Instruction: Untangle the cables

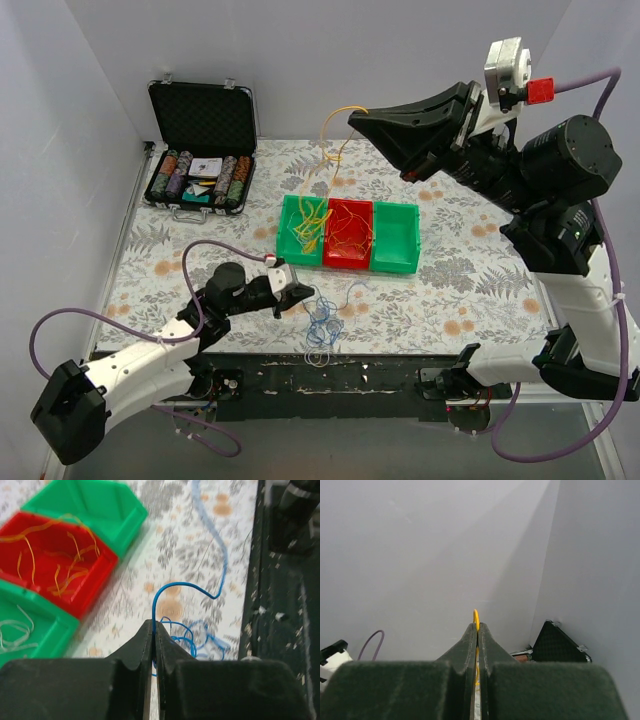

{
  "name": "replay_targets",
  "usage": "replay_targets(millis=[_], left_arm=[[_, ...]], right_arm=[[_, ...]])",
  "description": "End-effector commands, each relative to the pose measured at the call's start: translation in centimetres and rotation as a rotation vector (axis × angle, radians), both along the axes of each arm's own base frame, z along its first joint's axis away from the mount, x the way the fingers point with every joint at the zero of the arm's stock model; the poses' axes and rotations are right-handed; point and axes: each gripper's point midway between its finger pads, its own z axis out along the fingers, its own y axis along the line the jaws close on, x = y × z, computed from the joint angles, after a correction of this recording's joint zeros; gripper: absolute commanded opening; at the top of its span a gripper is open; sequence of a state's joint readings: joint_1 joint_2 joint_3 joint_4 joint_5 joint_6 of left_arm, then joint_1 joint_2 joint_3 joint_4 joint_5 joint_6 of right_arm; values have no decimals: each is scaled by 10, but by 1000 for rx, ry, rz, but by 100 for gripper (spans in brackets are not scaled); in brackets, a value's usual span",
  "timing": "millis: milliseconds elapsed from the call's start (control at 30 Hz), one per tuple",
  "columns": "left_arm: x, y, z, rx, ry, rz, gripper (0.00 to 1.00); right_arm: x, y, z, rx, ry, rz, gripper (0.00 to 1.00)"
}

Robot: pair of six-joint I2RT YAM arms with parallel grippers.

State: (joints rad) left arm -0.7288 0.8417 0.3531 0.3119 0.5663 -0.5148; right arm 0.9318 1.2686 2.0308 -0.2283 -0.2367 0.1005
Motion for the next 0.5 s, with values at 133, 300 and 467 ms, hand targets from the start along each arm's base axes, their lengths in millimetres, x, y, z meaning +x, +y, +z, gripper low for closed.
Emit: replay_targets(millis=[133,300,467], left_arm=[[7,27,-60,199,-91,70,0],[8,31,-64,207,-95,88,0],[16,27,-44,165,-118,109,0]], right_arm=[[7,-45,32,63,-90,-207,1],[15,-53,30,61,-96,-272,1],[46,-32,-9,-26,-34,-336,1]])
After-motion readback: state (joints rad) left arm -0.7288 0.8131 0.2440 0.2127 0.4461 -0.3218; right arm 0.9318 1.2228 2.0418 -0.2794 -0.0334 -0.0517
